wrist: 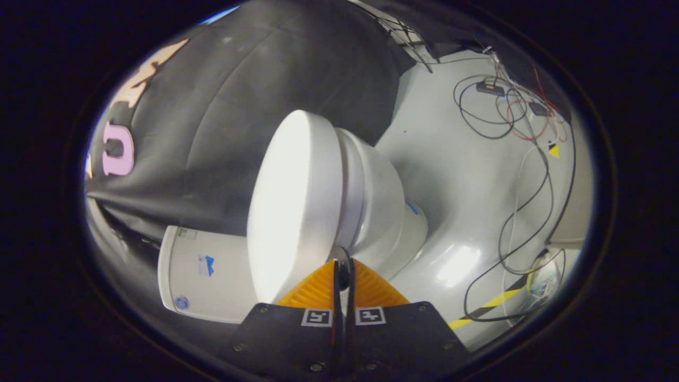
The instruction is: Open the toilet lid.
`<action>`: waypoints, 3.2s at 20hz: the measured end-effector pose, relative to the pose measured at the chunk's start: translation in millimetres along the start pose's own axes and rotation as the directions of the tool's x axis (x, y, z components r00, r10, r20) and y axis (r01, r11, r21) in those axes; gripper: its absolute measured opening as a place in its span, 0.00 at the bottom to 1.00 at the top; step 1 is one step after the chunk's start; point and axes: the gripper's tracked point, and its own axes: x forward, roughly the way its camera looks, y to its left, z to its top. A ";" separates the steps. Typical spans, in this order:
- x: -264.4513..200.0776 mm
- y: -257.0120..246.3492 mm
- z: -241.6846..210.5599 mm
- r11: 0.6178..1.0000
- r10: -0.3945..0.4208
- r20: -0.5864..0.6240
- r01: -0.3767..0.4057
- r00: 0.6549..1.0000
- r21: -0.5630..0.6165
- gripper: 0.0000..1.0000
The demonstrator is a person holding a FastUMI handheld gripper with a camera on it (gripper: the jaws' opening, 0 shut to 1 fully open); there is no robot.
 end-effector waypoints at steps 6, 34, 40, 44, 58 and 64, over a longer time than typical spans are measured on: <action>-8.8 8.5 3.0 1.000 -0.010 -0.002 0.010 1.000 0.017 0.01; -60.9 87.4 8.8 0.987 0.092 0.074 -0.081 0.993 -0.139 0.01; -76.9 114.6 3.3 0.967 0.120 0.112 -0.091 0.986 -0.237 0.01; -84.7 129.0 -0.5 0.955 0.146 0.125 -0.107 0.981 -0.276 0.01; -105.0 162.6 -12.4 0.869 0.159 0.213 -0.034 0.964 -0.494 0.01; -109.9 179.1 -21.6 0.852 0.177 0.239 -0.027 0.955 -0.523 0.02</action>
